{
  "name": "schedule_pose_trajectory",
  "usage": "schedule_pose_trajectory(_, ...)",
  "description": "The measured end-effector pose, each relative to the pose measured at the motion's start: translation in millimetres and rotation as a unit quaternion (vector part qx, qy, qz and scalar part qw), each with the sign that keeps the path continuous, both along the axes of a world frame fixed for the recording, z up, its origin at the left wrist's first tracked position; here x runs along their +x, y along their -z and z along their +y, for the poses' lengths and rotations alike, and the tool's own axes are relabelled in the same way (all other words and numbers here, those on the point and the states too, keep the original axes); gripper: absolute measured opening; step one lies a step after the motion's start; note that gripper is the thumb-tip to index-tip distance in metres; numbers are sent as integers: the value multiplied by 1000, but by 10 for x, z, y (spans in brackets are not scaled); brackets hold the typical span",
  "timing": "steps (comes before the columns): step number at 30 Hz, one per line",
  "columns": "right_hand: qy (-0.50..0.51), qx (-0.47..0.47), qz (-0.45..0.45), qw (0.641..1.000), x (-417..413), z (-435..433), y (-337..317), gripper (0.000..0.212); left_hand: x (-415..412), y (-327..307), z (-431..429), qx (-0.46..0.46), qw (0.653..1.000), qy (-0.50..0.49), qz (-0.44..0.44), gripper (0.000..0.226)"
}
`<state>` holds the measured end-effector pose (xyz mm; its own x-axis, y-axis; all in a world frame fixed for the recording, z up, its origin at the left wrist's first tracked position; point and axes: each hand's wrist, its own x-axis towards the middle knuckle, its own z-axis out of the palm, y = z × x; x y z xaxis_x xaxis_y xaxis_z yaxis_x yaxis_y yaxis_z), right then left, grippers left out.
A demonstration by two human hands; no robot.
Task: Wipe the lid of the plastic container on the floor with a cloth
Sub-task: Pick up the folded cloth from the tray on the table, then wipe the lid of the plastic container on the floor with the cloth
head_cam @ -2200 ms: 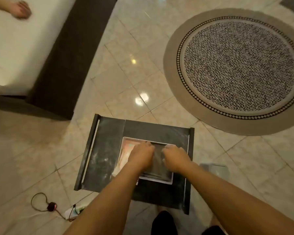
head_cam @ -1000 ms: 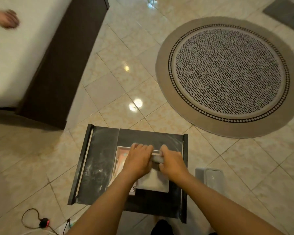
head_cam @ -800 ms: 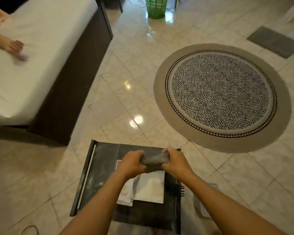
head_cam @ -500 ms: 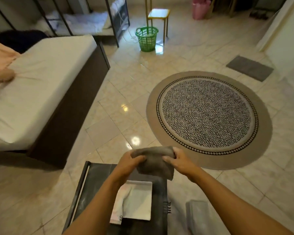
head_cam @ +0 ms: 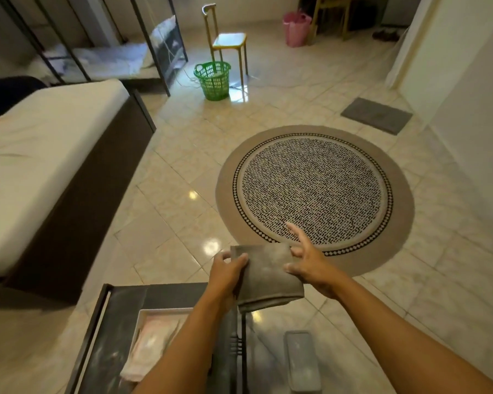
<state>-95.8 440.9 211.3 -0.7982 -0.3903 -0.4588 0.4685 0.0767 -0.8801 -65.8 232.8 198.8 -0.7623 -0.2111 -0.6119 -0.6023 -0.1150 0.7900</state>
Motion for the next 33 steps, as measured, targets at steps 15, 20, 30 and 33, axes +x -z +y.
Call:
schedule_pose_trajectory(15, -90, 200, 20, 975, 244, 644, 2233, 79, 232, 2067, 568, -127, 962, 237, 51, 78)
schedule_pose_trajectory(20, -97, 214, 28, 972, 292, 635, 3184, 83, 258, 3052, 597, -165, 951, 254, 62, 81)
schedule_pose_trajectory(30, -128, 262, 96, 952, 472, 690, 3952, 82, 471, 4018, 684, -213, 933, 270, 105, 84)
schedule_pose_trajectory(33, -134, 275, 112, 945, 770, 698, 3791, 85, 807, 3912, 699, -215, 929, 273, 125, 89)
